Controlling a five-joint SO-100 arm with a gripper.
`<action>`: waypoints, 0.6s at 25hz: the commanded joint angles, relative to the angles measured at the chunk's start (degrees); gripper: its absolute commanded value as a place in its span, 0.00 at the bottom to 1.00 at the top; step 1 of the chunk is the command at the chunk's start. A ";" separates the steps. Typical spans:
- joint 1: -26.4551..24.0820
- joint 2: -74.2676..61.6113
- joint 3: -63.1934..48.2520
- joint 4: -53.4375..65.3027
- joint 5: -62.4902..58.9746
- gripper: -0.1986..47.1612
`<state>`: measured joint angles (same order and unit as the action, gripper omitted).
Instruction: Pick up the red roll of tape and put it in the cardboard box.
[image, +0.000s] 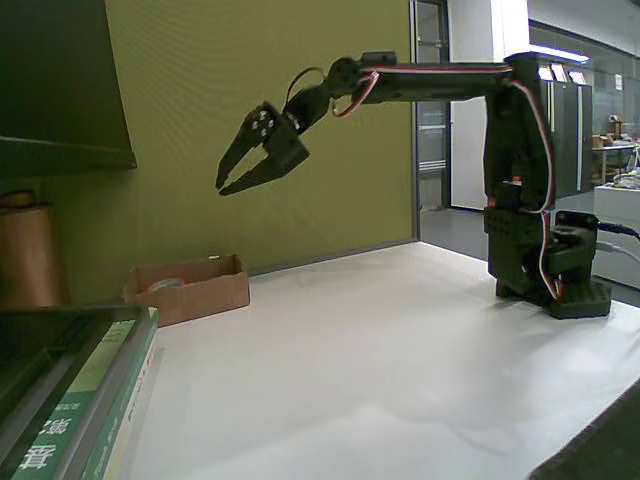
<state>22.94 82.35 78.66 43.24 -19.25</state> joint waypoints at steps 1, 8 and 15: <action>-1.23 10.02 4.13 0.88 -0.70 0.01; -7.03 25.93 18.11 3.87 0.53 0.01; -10.11 38.50 31.38 4.57 1.23 0.01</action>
<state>13.27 115.93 108.54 46.85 -18.11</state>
